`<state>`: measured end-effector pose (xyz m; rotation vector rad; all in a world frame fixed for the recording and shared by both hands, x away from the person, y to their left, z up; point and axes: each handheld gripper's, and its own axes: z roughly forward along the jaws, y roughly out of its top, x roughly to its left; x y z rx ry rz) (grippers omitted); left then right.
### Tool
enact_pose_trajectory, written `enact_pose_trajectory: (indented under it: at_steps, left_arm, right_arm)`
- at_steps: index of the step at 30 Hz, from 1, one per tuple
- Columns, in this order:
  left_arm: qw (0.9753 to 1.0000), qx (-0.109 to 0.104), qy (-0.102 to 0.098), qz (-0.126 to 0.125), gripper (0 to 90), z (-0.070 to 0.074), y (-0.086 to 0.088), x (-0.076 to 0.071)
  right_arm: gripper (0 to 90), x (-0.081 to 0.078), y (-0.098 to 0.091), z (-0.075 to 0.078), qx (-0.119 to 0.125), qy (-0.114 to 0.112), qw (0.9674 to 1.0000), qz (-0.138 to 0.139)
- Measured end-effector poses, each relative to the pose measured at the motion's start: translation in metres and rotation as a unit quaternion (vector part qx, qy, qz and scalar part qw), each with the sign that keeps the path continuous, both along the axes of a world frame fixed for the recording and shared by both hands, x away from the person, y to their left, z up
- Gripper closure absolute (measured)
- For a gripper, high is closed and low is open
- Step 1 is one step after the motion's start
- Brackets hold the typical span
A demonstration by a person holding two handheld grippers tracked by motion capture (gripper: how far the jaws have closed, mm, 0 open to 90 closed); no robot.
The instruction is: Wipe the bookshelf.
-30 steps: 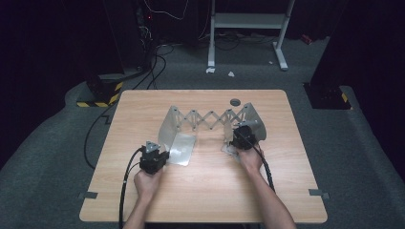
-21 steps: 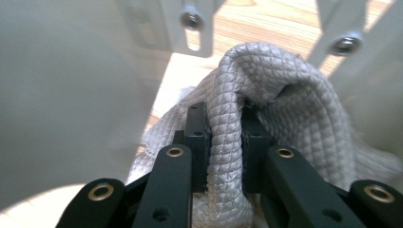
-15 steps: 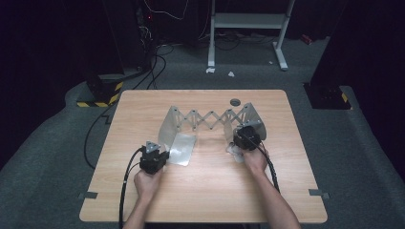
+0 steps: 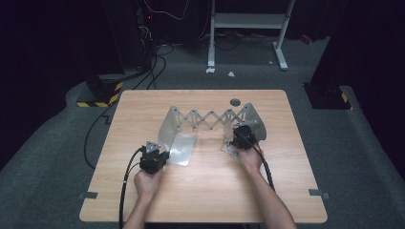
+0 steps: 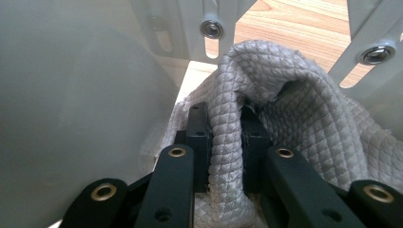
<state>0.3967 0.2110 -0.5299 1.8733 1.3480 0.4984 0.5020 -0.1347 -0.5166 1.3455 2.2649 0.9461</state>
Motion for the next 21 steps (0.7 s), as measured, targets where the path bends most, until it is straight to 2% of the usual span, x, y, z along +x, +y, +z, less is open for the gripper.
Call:
enact_pose_trajectory:
  at_steps: [5, 7, 8, 10, 14, 17, 21]
  left_arm:
    - [1.0000, 0.000, 0.000, 0.000, 85.4, 0.000, 0.000, 0.000]
    - [1.0000, 0.000, 0.000, 0.000, 85.4, 0.000, 0.000, 0.000]
    - [1.0000, 0.000, 0.000, 0.000, 85.5, 0.000, 0.000, 0.000]
    - [1.0000, 0.001, 0.000, 0.000, 85.5, 0.000, 0.000, 0.000]
    - [1.0000, 0.000, 0.000, 0.000, 85.5, 0.000, 0.000, 0.000]
    - [1.0000, 0.000, 0.000, 0.000, 85.5, 0.000, 0.000, 0.000]
    - [1.0000, -0.001, 0.000, 0.000, 85.5, 0.000, 0.000, 0.000]
  right_arm:
    - [79.2, 0.000, -0.003, 0.003, 0.004, 0.003, 1.0000, 0.001]
    - [79.3, 0.000, -0.005, 0.009, 0.020, -0.009, 0.9998, -0.002]
    - [79.3, -0.001, -0.006, 0.012, 0.022, -0.015, 0.9996, -0.002]
    - [79.4, 0.001, -0.006, 0.022, 0.018, -0.012, 0.9998, -0.002]
    - [79.6, 0.001, 0.000, 0.044, 0.010, -0.042, 0.9990, -0.001]
    - [79.6, -0.002, 0.001, 0.058, 0.010, -0.056, 0.9984, 0.002]
    - [79.6, -0.008, -0.002, 0.078, 0.027, -0.087, 0.9958, 0.007]
